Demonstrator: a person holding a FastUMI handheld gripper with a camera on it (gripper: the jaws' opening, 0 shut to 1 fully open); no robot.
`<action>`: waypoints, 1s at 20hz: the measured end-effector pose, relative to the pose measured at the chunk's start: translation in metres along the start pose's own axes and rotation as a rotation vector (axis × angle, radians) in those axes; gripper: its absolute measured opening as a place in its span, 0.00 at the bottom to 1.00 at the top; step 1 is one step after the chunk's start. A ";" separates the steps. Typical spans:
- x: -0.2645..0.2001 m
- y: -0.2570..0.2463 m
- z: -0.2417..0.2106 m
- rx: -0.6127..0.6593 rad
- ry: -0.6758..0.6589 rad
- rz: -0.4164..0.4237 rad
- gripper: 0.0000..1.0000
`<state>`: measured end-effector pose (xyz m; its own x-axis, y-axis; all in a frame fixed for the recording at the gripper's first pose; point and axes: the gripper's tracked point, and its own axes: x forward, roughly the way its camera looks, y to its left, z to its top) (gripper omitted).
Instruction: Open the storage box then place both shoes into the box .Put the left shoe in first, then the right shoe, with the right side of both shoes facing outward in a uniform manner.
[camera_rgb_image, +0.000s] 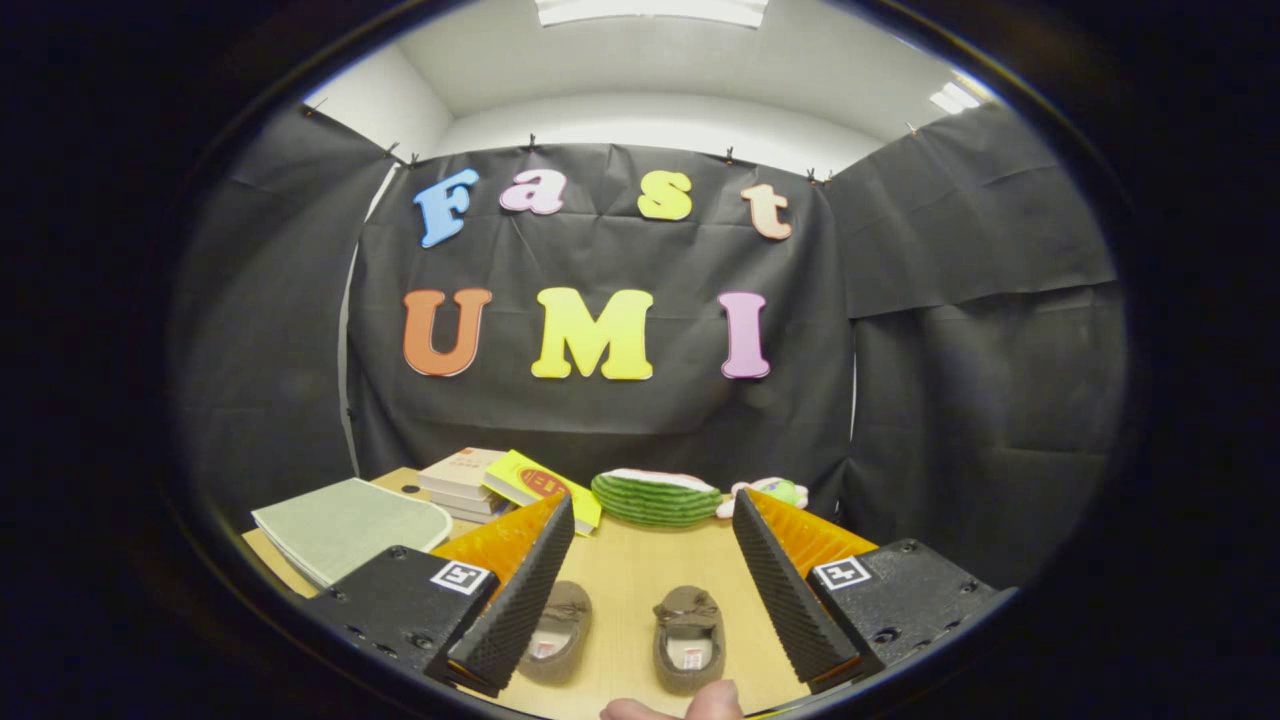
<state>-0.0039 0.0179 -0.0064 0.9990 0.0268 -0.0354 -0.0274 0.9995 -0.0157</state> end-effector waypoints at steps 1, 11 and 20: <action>0.000 0.005 -0.002 0.011 0.008 0.016 1.00; 0.012 0.093 -0.041 0.120 0.191 0.320 1.00; 0.021 0.172 -0.073 0.225 0.337 0.567 1.00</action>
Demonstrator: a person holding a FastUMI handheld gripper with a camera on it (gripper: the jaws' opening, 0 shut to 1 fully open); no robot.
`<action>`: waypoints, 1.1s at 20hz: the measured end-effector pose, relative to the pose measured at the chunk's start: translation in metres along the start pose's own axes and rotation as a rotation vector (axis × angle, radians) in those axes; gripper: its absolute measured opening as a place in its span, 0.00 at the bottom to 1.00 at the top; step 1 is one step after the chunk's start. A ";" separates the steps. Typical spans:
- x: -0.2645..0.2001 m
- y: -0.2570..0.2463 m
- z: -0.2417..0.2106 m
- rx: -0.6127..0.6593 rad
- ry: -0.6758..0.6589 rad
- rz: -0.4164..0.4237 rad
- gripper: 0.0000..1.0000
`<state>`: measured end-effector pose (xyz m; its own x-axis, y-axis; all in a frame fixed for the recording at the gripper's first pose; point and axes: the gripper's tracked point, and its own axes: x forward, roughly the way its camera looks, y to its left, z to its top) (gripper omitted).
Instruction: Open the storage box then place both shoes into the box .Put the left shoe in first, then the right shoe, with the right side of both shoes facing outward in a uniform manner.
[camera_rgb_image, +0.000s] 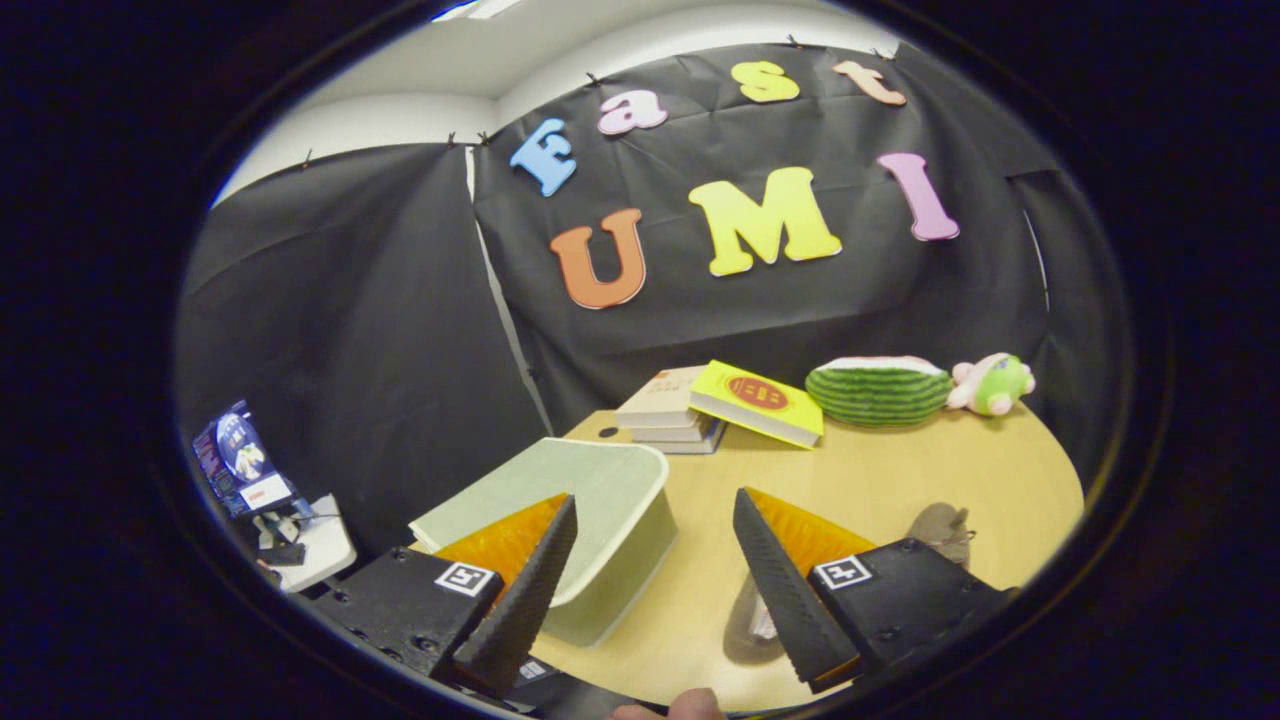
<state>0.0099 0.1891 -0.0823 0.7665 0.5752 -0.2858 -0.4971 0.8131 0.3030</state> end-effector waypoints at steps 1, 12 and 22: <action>0.005 0.004 -0.003 0.015 0.017 0.023 1.00; 0.058 0.031 -0.056 0.221 0.213 0.184 0.99; 0.082 0.055 -0.084 0.438 0.336 0.290 0.86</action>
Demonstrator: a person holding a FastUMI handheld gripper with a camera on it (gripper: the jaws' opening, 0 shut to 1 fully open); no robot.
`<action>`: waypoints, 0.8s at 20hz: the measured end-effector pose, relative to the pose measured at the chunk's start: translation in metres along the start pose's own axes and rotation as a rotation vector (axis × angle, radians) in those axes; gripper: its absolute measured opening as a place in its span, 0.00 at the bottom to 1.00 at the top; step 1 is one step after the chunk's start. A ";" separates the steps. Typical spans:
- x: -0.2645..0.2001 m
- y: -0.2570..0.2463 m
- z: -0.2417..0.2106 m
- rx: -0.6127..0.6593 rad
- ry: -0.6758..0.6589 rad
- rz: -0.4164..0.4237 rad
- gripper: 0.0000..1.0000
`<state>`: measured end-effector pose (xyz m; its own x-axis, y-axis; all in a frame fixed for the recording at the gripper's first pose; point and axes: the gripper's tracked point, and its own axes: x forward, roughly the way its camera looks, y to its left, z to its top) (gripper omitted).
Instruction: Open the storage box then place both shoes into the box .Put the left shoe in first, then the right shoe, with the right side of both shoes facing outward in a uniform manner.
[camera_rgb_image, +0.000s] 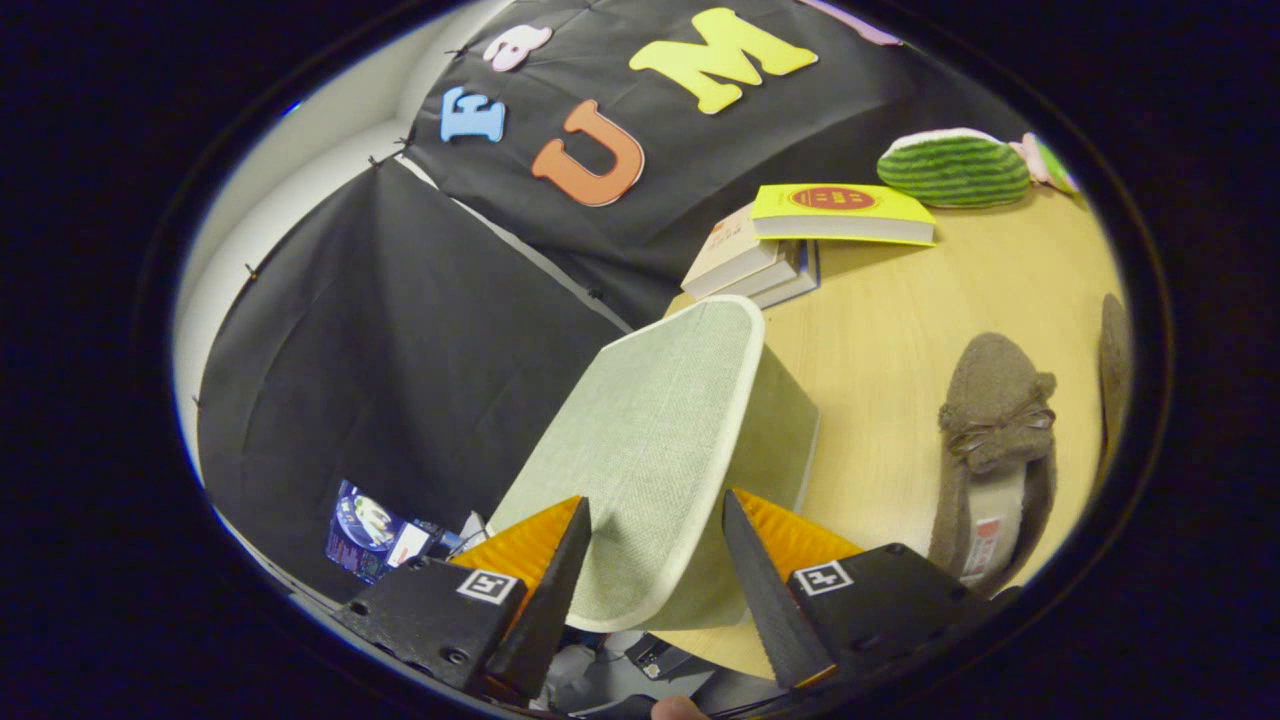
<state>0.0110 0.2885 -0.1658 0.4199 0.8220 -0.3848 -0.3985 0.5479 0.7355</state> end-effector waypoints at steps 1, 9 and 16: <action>0.000 0.001 0.000 0.011 0.004 0.004 0.76; -0.017 0.016 0.014 0.010 -0.023 0.017 0.15; -0.023 0.090 0.041 -0.067 -0.059 0.080 0.10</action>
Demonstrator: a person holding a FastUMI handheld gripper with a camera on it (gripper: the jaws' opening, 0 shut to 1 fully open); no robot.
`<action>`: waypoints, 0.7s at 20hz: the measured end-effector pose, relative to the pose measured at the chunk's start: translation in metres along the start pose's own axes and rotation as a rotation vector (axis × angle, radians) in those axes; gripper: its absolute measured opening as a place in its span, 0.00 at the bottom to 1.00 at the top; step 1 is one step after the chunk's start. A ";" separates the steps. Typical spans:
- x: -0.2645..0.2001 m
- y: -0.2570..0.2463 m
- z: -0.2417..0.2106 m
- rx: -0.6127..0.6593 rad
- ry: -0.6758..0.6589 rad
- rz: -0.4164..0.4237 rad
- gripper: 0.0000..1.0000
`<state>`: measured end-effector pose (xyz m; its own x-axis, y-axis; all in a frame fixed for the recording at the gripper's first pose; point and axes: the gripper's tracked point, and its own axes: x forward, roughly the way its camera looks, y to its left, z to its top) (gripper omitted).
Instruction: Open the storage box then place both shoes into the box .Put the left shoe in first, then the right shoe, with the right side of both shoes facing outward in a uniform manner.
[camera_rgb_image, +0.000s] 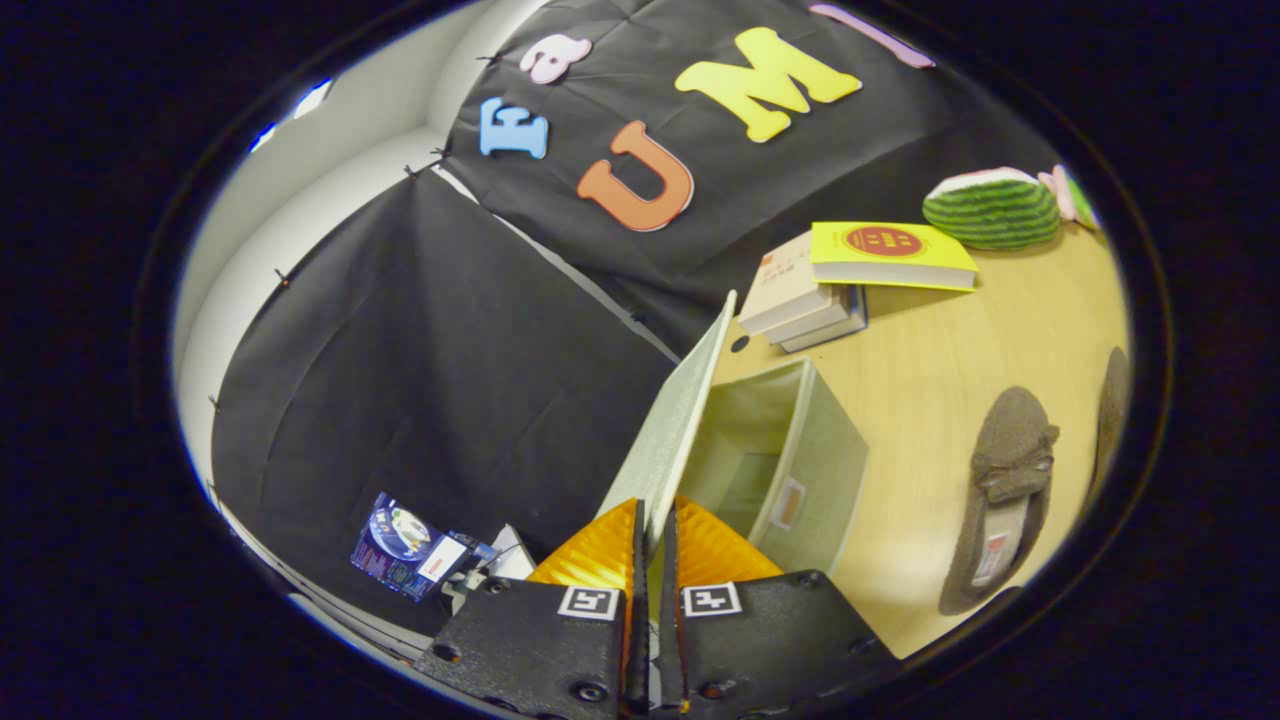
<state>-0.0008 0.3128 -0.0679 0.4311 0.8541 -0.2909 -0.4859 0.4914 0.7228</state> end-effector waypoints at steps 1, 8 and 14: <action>0.003 0.013 0.004 -0.014 0.000 0.008 0.10; 0.048 0.109 0.001 -0.180 0.080 0.072 0.11; 0.093 0.168 -0.016 -0.328 0.132 0.114 0.24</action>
<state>-0.0542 0.4776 0.0161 0.2690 0.9106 -0.3139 -0.7523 0.4021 0.5219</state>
